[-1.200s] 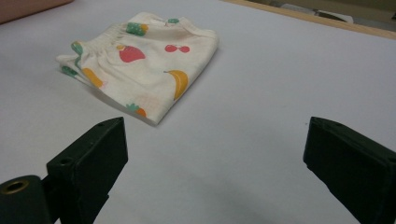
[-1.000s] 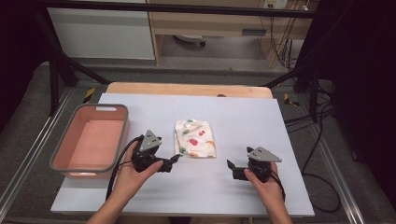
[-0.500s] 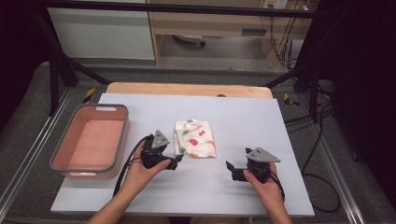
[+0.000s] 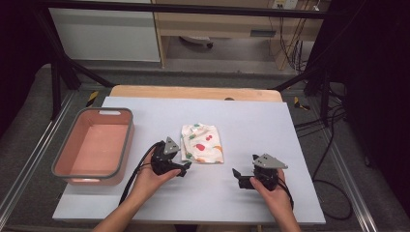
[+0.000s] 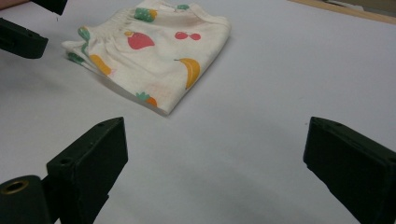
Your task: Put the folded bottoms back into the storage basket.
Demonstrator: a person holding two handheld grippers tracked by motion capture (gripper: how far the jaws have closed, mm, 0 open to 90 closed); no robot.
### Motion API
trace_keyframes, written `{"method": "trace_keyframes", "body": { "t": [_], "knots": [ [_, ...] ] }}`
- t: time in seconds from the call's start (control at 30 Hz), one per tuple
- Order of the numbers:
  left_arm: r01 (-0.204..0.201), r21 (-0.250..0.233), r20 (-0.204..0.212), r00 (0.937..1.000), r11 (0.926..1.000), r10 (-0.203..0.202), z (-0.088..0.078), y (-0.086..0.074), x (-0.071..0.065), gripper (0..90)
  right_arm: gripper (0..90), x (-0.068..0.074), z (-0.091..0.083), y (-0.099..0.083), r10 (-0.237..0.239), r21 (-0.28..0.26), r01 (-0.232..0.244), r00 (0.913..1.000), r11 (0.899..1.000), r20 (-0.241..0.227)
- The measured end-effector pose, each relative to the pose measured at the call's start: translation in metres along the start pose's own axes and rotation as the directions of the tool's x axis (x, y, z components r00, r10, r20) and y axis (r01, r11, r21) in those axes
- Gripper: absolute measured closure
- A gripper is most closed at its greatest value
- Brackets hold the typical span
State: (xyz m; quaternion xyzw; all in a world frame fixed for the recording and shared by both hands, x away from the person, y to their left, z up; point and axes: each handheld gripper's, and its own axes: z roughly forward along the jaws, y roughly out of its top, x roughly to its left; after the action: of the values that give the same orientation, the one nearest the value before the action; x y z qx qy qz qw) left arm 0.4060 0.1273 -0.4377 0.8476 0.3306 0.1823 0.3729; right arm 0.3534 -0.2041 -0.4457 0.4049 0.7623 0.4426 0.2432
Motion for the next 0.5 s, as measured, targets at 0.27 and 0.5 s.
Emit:
{"method": "trace_keyframes", "body": {
  "t": [0.27, 0.5],
  "knots": [
    [0.016, 0.019, 0.013, 0.9998, 0.9997, -0.016, 0.0071, -0.0064, 0.0011, 12.8, 6.6, 0.0005, 0.0004, -0.0002, -0.002, 0.007, 0.002, 1.0000, 1.000, -0.001],
    [0.045, 0.029, 0.016, 0.9988, 0.9986, -0.045, 0.0095, -0.0105, 0.0056, 17.8, 6.1, 0.0010, 0.0011, -0.0004, 0.002, 0.012, -0.002, 1.0000, 1.000, -0.007]
  ]
}}
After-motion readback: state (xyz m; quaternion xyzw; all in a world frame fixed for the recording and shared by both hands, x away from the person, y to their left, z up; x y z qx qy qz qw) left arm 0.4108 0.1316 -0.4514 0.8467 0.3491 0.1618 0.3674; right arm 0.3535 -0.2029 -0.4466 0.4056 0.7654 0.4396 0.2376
